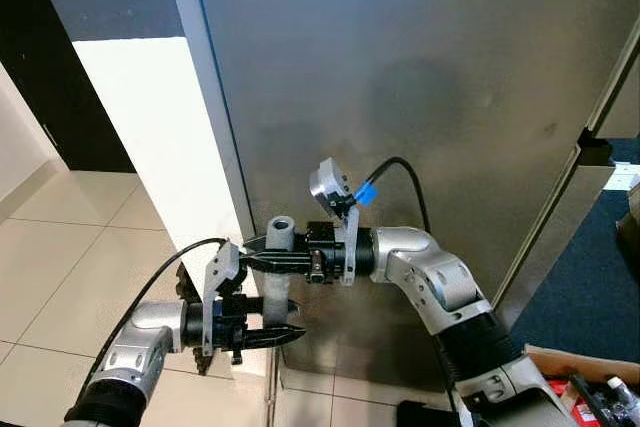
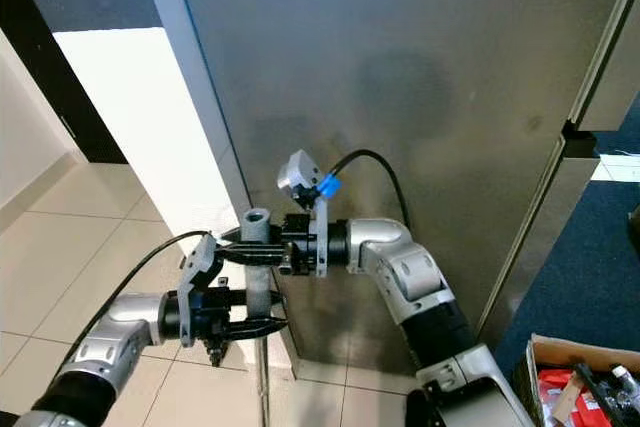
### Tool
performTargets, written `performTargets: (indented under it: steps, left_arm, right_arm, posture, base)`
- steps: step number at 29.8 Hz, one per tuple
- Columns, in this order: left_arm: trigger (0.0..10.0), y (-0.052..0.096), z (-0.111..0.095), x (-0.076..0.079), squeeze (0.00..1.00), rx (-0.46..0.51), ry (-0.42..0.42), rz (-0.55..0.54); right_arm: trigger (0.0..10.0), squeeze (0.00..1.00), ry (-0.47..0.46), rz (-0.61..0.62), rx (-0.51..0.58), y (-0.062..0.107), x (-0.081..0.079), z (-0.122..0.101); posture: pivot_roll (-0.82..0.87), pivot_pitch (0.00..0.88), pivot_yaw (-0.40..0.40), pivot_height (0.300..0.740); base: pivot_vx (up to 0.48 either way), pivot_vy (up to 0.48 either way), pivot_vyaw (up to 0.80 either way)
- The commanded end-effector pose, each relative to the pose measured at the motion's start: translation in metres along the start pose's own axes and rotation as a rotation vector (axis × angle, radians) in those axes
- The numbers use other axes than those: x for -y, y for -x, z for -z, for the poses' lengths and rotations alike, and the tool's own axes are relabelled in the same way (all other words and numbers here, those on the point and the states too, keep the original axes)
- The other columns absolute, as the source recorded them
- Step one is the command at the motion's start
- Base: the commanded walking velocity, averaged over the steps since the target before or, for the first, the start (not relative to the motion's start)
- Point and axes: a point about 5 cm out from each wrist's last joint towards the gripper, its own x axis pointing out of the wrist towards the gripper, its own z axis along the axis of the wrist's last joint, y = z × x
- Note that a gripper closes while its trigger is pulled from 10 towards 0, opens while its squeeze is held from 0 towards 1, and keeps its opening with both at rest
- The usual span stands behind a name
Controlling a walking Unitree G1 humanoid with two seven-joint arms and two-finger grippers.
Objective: Sweep floor
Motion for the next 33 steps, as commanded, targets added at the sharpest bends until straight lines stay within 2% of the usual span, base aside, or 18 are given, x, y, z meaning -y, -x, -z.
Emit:
performTargets:
  steps: [1, 6, 10, 13, 15, 16, 17, 19, 21, 22, 24, 25, 26, 27, 30, 31, 32, 33]
  left_arm:
    - [10.0, 0.01, 0.002, -0.002, 1.0, -0.012, 0.012, -0.036]
    - [10.0, 0.027, 0.013, -0.006, 1.0, -0.015, 0.06, -0.124]
    - [10.0, 0.036, 0.021, -0.004, 1.0, -0.026, 0.092, -0.151]
    - [10.0, 0.036, 0.021, -0.004, 1.0, -0.026, 0.092, -0.151]
    - [10.0, 0.04, 0.025, -0.005, 1.0, -0.035, 0.111, -0.183]
    - [10.0, 0.045, 0.031, -0.007, 1.0, -0.046, 0.123, -0.25]
    - [10.0, 0.045, 0.031, -0.007, 1.0, -0.046, 0.123, -0.25]
    - [10.0, 0.052, 0.047, -0.013, 1.0, -0.085, 0.165, -0.429]
    - [10.0, 0.052, 0.047, -0.013, 1.0, -0.085, 0.165, -0.429]
    - [10.0, 0.055, 0.056, -0.014, 0.02, -0.103, 0.198, -0.517]
    - [10.0, 0.055, 0.056, -0.014, 0.02, -0.103, 0.198, -0.517]
    - [10.0, 0.057, 0.067, -0.013, 0.0, -0.128, 0.236, -0.609]
    - [10.0, 0.057, 0.067, -0.013, 0.0, -0.128, 0.236, -0.609]
    - [10.0, 0.061, 0.081, -0.012, 0.0, -0.153, 0.295, -0.754]
    - [10.0, 0.061, 0.081, -0.012, 0.0, -0.153, 0.295, -0.754]
    - [10.0, 0.065, 0.091, -0.011, 0.0, -0.178, 0.336, -0.866]
    - [10.0, 0.065, 0.091, -0.011, 0.0, -0.178, 0.336, -0.866]
    - [10.0, 0.071, 0.107, -0.005, 0.0, -0.232, 0.403, -1.01]
  right_arm:
    - [0.0, 0.0, 0.03, 0.033, 0.015, 0.001, 0.005, -0.007]
    - [0.0, 0.0, 0.014, 0.197, -0.024, 0.011, 0.021, 0.005]
    - [0.0, 0.0, 0.003, 0.244, -0.033, 0.017, 0.025, 0.009]
    - [0.0, 0.0, 0.003, 0.244, -0.033, 0.017, 0.025, 0.009]
    - [0.0, 0.0, -0.002, 0.294, -0.041, 0.021, 0.03, 0.011]
    - [0.0, 0.0, -0.008, 0.37, -0.049, 0.025, 0.037, 0.014]
    - [0.0, 0.0, -0.008, 0.37, -0.049, 0.025, 0.037, 0.014]
    - [0.0, 0.0, -0.038, 0.562, -0.051, 0.033, 0.051, 0.025]
    - [0.0, 0.0, -0.038, 0.562, -0.051, 0.033, 0.051, 0.025]
    - [0.0, 0.0, -0.052, 0.657, -0.041, 0.037, 0.056, 0.031]
    - [0.0, 0.0, -0.052, 0.657, -0.041, 0.037, 0.056, 0.031]
    - [0.0, 0.0, -0.06, 0.747, -0.023, 0.042, 0.059, 0.039]
    - [0.0, 0.0, -0.06, 0.747, -0.023, 0.042, 0.059, 0.039]
    - [0.0, 0.0, -0.083, 0.868, -0.007, 0.052, 0.061, 0.051]
    - [0.0, 0.0, -0.083, 0.868, -0.007, 0.052, 0.061, 0.051]
    - [0.0, 0.0, -0.099, 0.957, -0.009, 0.061, 0.062, 0.061]
    - [0.0, 0.0, -0.099, 0.957, -0.009, 0.061, 0.062, 0.061]
    - [10.0, 0.0, -0.119, 1.058, -0.065, 0.072, 0.059, 0.082]
  posture:
    - [-0.01, 0.0, 0.072, 0.74]
    - [-0.01, 0.0, 0.072, 0.74]
    - [-0.01, 0.0, 0.072, 0.74]
    - [-0.01, 0.0, 0.072, 0.74]
    - [-0.01, 0.0, 0.072, 0.74]
    - [-0.01, 0.0, 0.073, 0.74]
    - [-0.01, 0.0, 0.073, 0.74]
    - [-0.01, 0.0, 0.074, 0.74]
    - [-0.01, 0.0, 0.074, 0.74]
    - [-0.01, 0.0, 0.075, 0.74]
    - [-0.01, 0.0, 0.075, 0.74]
    - [-0.01, 0.0, 0.075, 0.74]
    - [-0.01, 0.0, 0.075, 0.74]
    - [-0.02, 0.0, 0.077, 0.74]
    - [-0.02, 0.0, 0.077, 0.74]
    - [-0.03, 0.0, 0.078, 0.74]
    - [-0.03, 0.0, 0.078, 0.74]
    - [-0.04, 0.0, 0.076, 0.74]
  base:
    - [0.0, 0.0, 0.0]
    - [0.0, 0.0, 0.0]
    - [0.0, 0.0, 0.0]
    - [0.0, 0.0, 0.0]
    - [0.0, 0.0, 0.0]
    - [0.0, 0.0, 0.0]
    - [0.0, 0.0, 0.0]
    - [0.0, 0.0, 0.0]
    - [0.0, 0.0, 0.0]
    - [0.0, 0.0, 0.0]
    - [0.0, 0.0, 0.0]
    - [0.0, 0.0, 0.0]
    - [0.0, 0.0, 0.0]
    - [0.0, 0.0, 0.0]
    - [0.0, 0.0, 0.0]
    - [0.0, 0.0, 0.0]
    - [0.0, 0.0, 0.0]
    - [0.0, 0.0, 0.0]
